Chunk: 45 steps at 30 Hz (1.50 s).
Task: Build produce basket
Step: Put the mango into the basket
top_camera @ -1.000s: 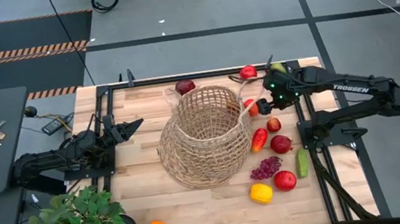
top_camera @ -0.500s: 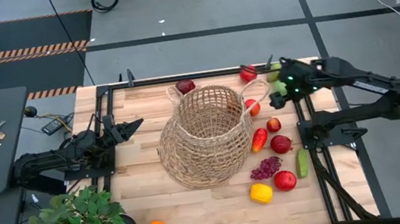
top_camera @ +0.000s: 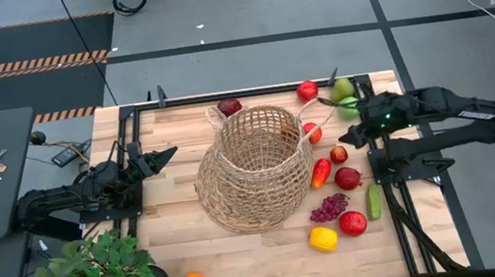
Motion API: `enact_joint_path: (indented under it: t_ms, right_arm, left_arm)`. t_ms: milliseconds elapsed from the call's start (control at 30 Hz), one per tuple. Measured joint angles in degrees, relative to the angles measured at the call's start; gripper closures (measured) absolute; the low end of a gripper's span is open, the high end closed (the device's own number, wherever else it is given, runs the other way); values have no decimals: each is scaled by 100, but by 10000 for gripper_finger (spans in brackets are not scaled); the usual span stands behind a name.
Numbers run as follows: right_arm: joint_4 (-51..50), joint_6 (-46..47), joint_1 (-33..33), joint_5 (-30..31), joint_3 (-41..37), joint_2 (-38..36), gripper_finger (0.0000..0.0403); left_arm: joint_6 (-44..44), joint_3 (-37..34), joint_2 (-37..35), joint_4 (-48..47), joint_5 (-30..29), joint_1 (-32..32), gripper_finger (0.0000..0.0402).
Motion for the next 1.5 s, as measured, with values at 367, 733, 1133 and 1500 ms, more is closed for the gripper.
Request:
enact_joint_path:
  t_ms: [367, 733, 1133, 1500]
  right_arm:
    - [171, 719, 1413, -66, -81, 884, 156]
    - [210, 1091, 2329, -197, -81, 1632, 338]
    - [-893, -131, 2290, -327, -81, 1762, 356]
    - [-933, 188, 2005, 28, -81, 1647, 201]
  left_arm:
    - [2, 0, 0, 0, -1, 1, 317]
    - [2, 0, 0, 0, 0, 2, 312]
    - [1, -1, 0, 0, -1, 1, 314]
    - [2, -2, 0, 0, -2, 0, 311]
